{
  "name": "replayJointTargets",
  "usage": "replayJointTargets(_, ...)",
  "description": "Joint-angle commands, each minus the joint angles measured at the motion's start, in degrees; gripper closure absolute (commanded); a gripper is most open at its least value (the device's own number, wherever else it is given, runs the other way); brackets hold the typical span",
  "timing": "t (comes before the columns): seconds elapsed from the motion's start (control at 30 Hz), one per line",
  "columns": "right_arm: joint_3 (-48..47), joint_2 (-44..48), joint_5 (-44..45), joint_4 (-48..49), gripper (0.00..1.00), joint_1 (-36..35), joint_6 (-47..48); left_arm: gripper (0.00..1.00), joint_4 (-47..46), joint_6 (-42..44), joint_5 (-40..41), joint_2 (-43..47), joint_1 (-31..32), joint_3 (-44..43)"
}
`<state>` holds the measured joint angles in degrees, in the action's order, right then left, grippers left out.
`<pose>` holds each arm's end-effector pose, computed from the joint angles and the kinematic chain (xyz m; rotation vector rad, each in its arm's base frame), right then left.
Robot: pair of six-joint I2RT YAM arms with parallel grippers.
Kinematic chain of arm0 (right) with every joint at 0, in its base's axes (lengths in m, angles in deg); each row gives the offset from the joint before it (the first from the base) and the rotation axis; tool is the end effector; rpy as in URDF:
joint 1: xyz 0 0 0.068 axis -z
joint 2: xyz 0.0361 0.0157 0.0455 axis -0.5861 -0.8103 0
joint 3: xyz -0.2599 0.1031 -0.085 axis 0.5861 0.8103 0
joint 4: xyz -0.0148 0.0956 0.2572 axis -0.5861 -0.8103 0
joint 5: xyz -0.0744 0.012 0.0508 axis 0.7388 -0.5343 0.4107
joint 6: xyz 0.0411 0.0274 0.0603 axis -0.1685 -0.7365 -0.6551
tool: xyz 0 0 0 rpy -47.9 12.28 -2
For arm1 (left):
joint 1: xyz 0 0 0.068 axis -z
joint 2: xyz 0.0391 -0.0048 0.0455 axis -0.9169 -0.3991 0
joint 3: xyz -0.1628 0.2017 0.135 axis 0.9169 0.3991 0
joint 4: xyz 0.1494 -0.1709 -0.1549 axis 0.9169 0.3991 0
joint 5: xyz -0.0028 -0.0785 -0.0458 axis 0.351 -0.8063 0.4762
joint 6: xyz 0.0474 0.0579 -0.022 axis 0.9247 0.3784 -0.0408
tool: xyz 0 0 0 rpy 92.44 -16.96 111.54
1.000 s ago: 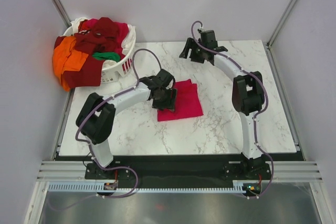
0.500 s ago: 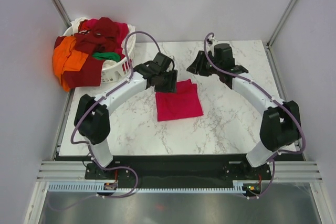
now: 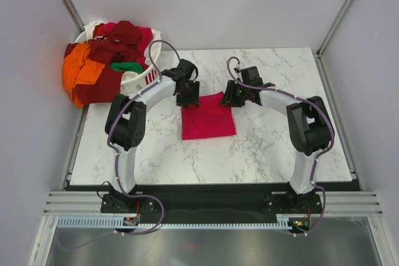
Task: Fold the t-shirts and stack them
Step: Fold the tshirt
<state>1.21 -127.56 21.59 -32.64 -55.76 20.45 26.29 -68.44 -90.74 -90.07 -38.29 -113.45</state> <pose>0.4175 0.1780 0.1728 0.0009 2.4916 0.8517 0.4176 -0.2282 0.1801 0.1425 2.7411 -0.3420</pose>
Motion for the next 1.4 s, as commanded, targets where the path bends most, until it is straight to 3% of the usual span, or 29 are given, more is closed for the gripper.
replayJointTargets(0.0, 0.1, -1.6, 6.7, 0.3, 0.58, -0.1, 0.4, 0.42, -1.5, 2.5, -2.2, -1.3, -2.2, -3.3)
replayJointTargets(0.13, -0.8, -4.7, 16.8, -5.0, 0.56, 0.5, 0.4, 0.42, -3.1, 1.7, -5.8, -2.7, -5.2, -2.6)
replayJointTargets(0.23, -0.9, -5.6, 19.1, -6.4, 0.55, 0.5, 0.5, 0.41, -3.4, 1.6, -7.1, -3.5, -6.2, -1.8)
replayJointTargets(0.4, -1.1, 2.2, 28.8, -8.5, 0.56, -1.5, 1.9, 0.37, -3.3, 1.5, -5.5, 2.6, -5.3, -0.3)
replayJointTargets(0.43, -1.8, 3.6, 29.9, -9.1, 0.55, -2.0, 2.6, 0.34, -3.3, 1.6, -4.5, 4.4, -4.9, -0.2)
replayJointTargets(0.5, -4.3, 6.7, 28.4, -9.9, 0.54, -3.4, 3.6, 0.17, -3.2, 1.7, -3.3, 7.8, -4.0, 0.7)
replayJointTargets(0.57, -7.3, 7.6, 25.5, -9.8, 0.46, -4.1, 4.7, 0.03, -3.2, 1.0, -3.3, 12.8, -3.7, 1.9)
replayJointTargets(0.6, -8.3, 7.3, 21.2, -9.5, 0.41, -4.2, 4.8, 0.01, -3.2, 0.6, -3.4, 14.4, -3.5, 3.6)
replayJointTargets(0.63, -9.2, 6.7, 20.1, -9.1, 0.29, -4.3, 4.9, 0.00, -3.3, 0.2, -3.5, 15.7, -3.4, 4.6)
replayJointTargets(0.67, -11.3, 5.0, 19.5, -9.0, 0.25, -4.3, 4.8, 0.00, -3.2, -0.3, -3.6, 18.0, -3.4, 6.6)
replayJointTargets(0.93, -22.5, -7.8, 18.9, -9.2, 0.12, -4.2, 7.2, 0.00, -2.9, -1.9, -6.4, 29.7, -3.3, 19.7)
replayJointTargets(1.2, -25.4, -14.7, 14.7, -8.5, 0.19, -4.1, 7.7, 0.00, 2.6, -0.8, -4.6, 47.2, -3.4, 32.9)
replayJointTargets(1.3, -24.5, -15.2, 13.2, -7.1, 0.30, -4.2, 7.1, 0.00, 3.2, 0.1, -3.1, 52.4, -3.4, 36.8)
replayJointTargets(1.37, -24.1, -15.7, 12.9, -6.6, 0.48, -4.2, 6.8, 0.00, 3.3, 0.5, -1.4, 54.7, -3.4, 39.4)
